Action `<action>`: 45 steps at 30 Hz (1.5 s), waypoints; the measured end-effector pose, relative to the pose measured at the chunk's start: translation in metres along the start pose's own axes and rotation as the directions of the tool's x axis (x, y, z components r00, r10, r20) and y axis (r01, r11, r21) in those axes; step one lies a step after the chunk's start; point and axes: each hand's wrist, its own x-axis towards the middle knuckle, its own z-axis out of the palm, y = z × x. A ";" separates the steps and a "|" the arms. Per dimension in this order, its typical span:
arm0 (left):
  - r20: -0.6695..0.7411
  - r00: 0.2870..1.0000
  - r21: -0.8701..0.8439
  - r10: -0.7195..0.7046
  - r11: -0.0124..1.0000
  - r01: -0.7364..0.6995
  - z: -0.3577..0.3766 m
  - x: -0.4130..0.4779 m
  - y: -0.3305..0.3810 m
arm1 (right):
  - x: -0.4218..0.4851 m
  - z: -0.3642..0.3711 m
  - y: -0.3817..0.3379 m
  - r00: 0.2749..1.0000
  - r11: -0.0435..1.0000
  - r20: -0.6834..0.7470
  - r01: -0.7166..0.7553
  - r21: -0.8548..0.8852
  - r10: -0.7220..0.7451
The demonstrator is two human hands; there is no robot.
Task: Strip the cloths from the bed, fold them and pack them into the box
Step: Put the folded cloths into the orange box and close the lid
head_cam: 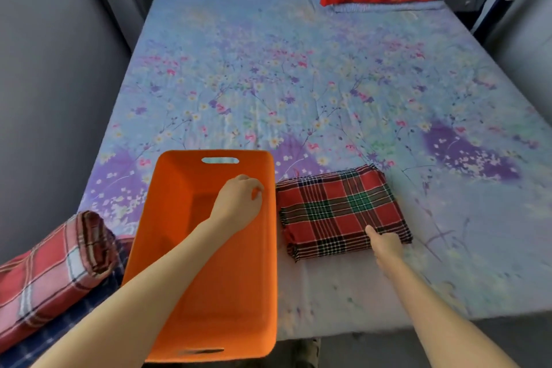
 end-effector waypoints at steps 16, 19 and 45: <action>0.060 0.998 0.009 0.007 1.000 -0.007 0.078 0.105 0.064 | 0.190 -0.036 0.003 0.951 0.988 0.297 -0.037 -0.147 0.080; 0.068 0.998 -0.005 -0.013 1.000 0.013 0.080 0.109 0.062 | 0.199 -0.037 0.006 0.924 0.994 0.366 -0.101 -0.046 0.111; 0.031 0.884 -0.029 0.467 0.884 -0.466 -0.174 -0.005 0.053 | -0.282 -0.140 -0.255 0.206 -0.016 0.206 0.669 -0.743 -0.957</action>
